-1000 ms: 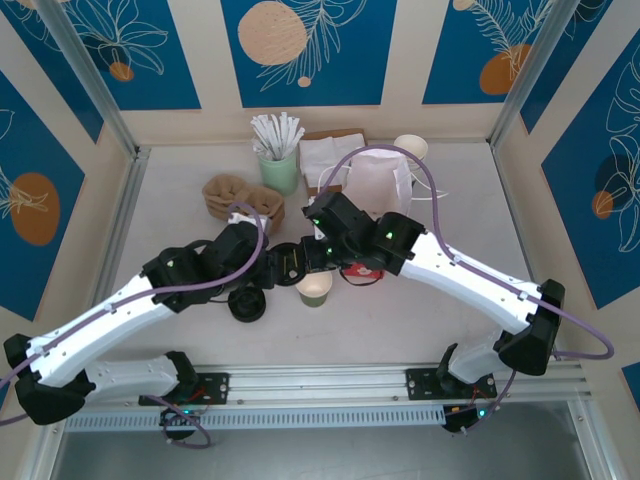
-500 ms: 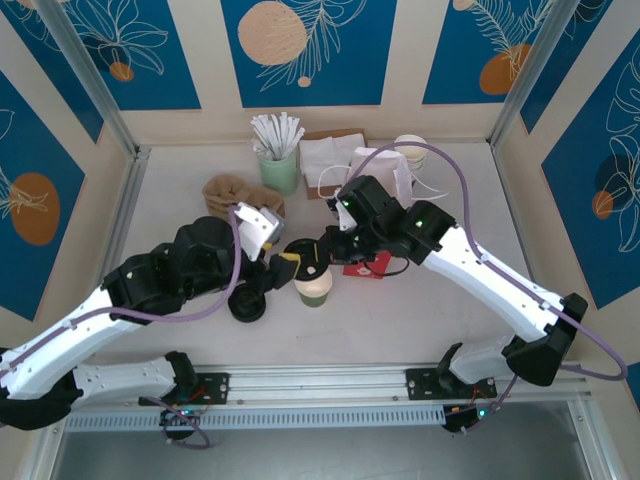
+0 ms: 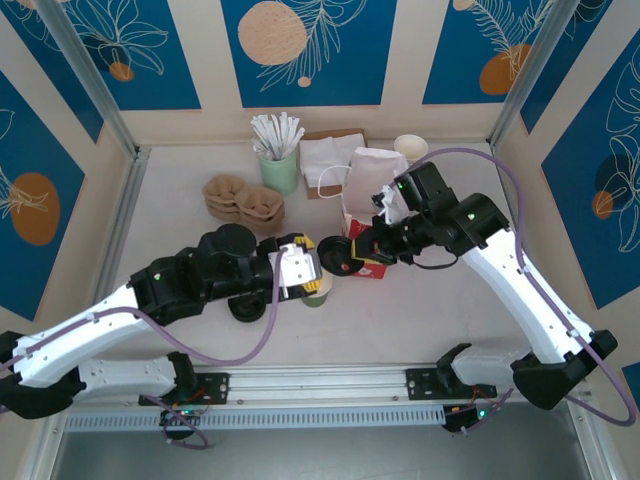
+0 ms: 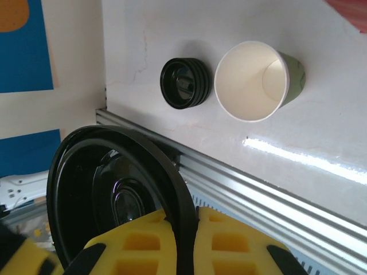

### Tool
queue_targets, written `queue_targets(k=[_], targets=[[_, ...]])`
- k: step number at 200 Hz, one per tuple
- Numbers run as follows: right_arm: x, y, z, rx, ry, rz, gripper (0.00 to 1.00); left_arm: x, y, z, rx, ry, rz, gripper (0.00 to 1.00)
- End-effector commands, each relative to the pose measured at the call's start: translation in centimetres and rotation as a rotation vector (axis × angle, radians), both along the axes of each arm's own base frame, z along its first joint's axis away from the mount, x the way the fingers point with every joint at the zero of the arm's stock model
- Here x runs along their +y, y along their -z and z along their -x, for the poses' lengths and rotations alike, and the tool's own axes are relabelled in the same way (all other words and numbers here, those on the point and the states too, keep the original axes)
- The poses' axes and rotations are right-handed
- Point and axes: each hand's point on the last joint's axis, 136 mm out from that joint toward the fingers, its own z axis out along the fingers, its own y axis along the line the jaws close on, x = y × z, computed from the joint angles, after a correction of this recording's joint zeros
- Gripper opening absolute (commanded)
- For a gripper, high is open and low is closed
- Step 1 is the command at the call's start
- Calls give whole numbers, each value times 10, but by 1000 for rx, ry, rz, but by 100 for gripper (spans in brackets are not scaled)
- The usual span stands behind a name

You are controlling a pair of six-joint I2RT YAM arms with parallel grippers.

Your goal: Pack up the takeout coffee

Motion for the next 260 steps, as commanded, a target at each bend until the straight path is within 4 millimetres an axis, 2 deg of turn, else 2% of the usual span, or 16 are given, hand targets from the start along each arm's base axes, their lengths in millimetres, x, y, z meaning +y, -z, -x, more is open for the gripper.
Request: queue_targets(k=[1,96,157,202,235,260], targets=[[0,1,20,76,-60,-37,0,-15,-6,6,-119,111,-3,55],[2,6,25,113,-93,-47,0,-22,2,4,-132,139,-67,41],[2,7,25,114,-94,-55,0,-24,9,8,-108,172,-111,20],[4,7,26,121,-100,-75,2,-25,16,2,-120,155,-142,19],[5,4,26,113,-103,-86,8,-26,18,-1,-118,141,-145,14],[3,3,22,85,-87,-82,20,-26,14,-7,-123,93,-95,7]])
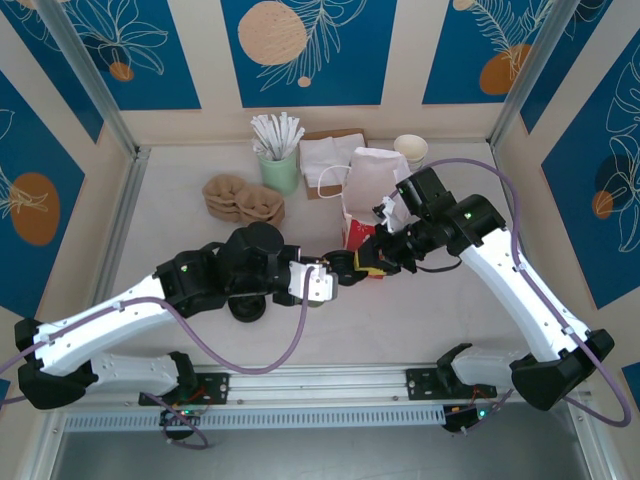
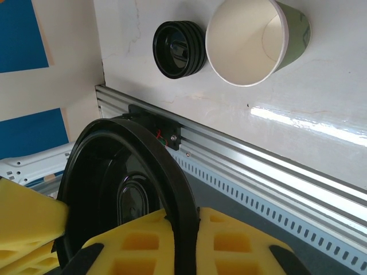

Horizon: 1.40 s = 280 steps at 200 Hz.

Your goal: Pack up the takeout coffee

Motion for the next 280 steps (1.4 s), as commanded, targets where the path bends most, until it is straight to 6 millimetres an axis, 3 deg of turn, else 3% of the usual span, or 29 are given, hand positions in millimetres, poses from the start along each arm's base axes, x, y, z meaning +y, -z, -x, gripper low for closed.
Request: queue_targets(k=[1,63,115,177,225,256,280], targets=[[7,-14,7,-29,-43,-76,20,-7,-14,-8,-14,-53,85,7],[-16,-22,-8,-136,56,-68,47,-2,-11,-14,54,-143,163,6],[-39,-30,-14,-259,146,-46,49,9,-2,-21,200,-278,228,5],[-37,-39,3,-407,113,-167,48,47,10,-38,522,-595,290,3],[-37,1,6,-347,154,-168,48,100,21,-54,652,-886,355,3],[-28,25,10,-281,154,-178,47,110,36,-53,864,-960,421,5],[-23,40,12,-259,162,-175,46,107,49,-53,961,-965,401,5]])
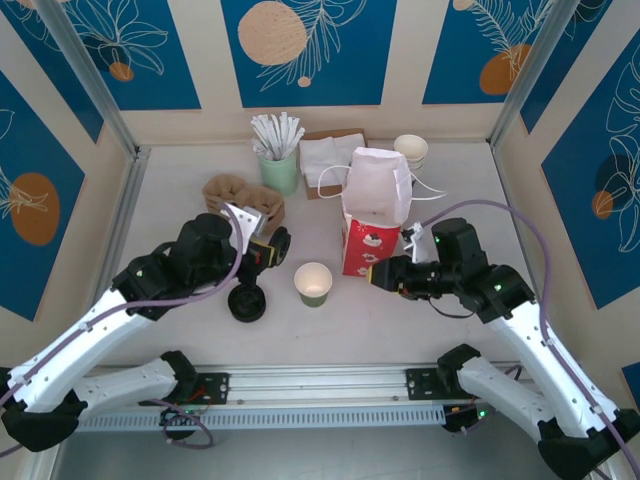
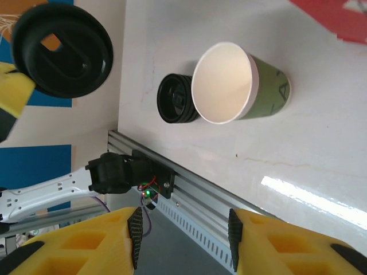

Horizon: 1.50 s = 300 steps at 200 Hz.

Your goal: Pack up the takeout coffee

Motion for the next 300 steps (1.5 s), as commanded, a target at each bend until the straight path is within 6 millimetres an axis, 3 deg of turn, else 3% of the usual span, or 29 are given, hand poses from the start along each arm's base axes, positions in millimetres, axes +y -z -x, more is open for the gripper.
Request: queue_targets(k=[1,54,96,185,300], targets=[[7,0,0,-7,17,-42,46,-6,22,11,176,3,68,5],[22,38,-2,38,32,-35,43,-33,34,14,306,74,264,5],[28,51,-9,30,61,-39,43,-41,47,9,356,76,346,4],[43,59,-25,34,67,-68,43,-52,71,-7,440,55,440,2],[56,69,-35,61,63,-80,44,-46,107,-12,548,-17,499,4]])
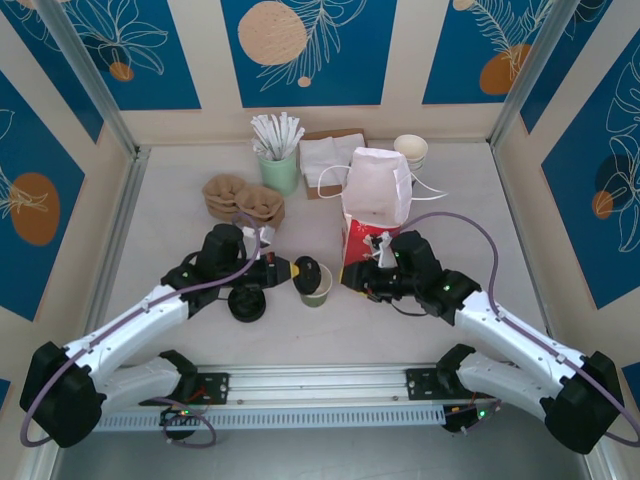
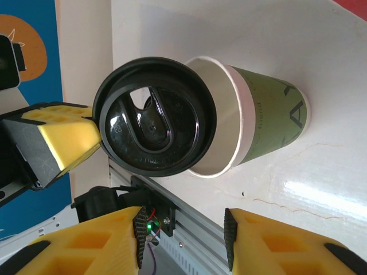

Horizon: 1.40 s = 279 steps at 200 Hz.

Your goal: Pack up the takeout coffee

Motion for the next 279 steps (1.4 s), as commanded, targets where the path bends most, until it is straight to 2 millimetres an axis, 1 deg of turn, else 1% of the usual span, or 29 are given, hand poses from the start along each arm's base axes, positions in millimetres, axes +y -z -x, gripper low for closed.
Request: queue_targets(k=[1,28,51,82,130,149,219,242,279], targets=[[4,0,0,-1,-11,-19,43,-1,2,-2,20,-5,35,4],[6,0,-1,3,-14,-18,44,0,7,-1,35,-10,43,6],[8,1,-2,14,-19,-15,44,0,7,1,42,-10,49,11],[10,2,-2,19,-22,-13,44,1,13,1,52,-15,37,18],[12,2,-5,20,-27,-6,44,4,24,-2,77,-35,17,20],[13,0,-5,22,-30,-6,44,3,25,-3,78,-38,22,21],[13,-2,-6,17,-30,-2,44,4,34,-3,85,-41,17,34],[12,-1,-6,19,-28,-1,44,6,38,-2,94,-52,10,37],[13,0,-7,19,-25,2,44,5,43,-1,99,-50,19,37]])
